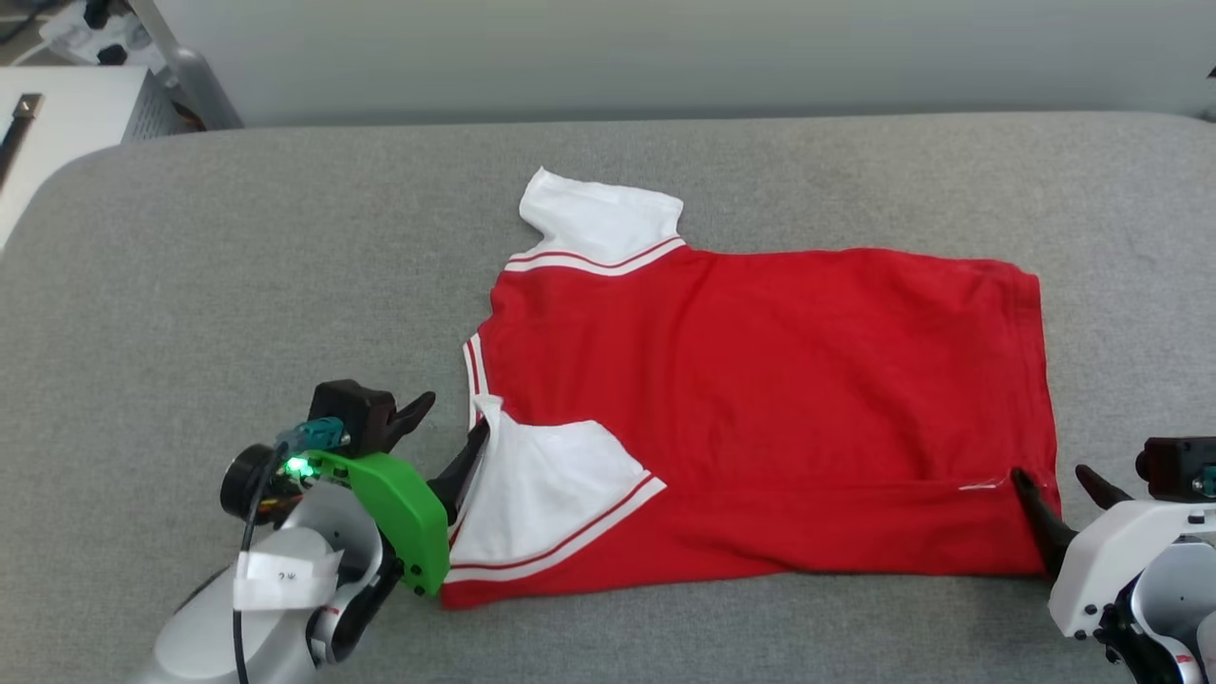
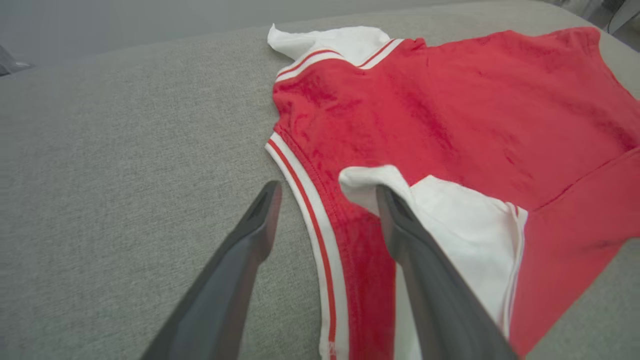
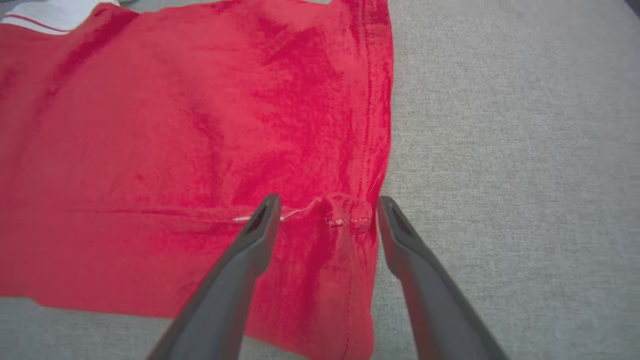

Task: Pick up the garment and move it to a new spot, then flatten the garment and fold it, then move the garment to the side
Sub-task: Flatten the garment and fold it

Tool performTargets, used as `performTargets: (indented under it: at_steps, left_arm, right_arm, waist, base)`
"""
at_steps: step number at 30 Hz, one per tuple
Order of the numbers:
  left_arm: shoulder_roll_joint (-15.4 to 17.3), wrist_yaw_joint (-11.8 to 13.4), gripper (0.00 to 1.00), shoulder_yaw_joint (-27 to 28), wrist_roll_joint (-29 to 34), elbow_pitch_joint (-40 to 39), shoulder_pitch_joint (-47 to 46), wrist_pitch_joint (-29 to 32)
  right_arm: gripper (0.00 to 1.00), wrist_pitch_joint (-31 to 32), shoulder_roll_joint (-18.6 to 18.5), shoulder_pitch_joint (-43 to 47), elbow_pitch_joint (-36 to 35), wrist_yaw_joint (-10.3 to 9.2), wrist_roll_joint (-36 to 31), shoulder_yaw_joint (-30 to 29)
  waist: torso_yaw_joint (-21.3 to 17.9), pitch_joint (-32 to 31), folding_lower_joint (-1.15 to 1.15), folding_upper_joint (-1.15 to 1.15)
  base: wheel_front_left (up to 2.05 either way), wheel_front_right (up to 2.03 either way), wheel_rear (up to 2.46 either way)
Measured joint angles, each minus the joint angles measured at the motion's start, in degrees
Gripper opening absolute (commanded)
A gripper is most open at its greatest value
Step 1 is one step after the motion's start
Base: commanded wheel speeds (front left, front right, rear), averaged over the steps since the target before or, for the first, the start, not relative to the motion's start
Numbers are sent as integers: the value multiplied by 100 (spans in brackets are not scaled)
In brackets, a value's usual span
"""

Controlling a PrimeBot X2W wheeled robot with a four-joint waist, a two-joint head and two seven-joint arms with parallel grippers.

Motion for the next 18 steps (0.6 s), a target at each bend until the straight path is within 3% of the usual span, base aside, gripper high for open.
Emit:
performTargets:
  at_steps: [5, 10, 12, 13, 18]
  left_arm:
    - [-78, 292, 100, 140, -272, -271, 415, -87]
    - [-109, 738, 100, 252, -569, -767, 1022, -60]
    - [-100, 923, 100, 247, -653, -977, 1251, 43]
    - [-22, 1239, 100, 248, -651, -1341, 1498, 134]
    - [196, 1673, 100, 44, -755, -1855, 1797, 887]
  right_arm:
    - [100, 208, 25, 250, -377, -1, -63, -37]
    - [100, 589, 141, 577, -828, -2, -143, -124]
    - [100, 765, 175, 704, -1004, -2, -152, -152]
    - [100, 1031, 237, 901, -1261, -2, -151, -208]
    - [100, 1272, 350, 1066, -1596, -2, -152, -385]
  waist:
    - [-15, -249, 0, 0]
    - [-56, -490, 0, 0]
    - [-72, -559, 0, 0]
    - [-94, -634, 0, 0]
    - [-107, -628, 0, 0]
  base:
    - [0, 0, 0]
    - [0, 0, 0]
    - [0, 0, 0]
    - [0, 0, 0]
    - [0, 0, 0]
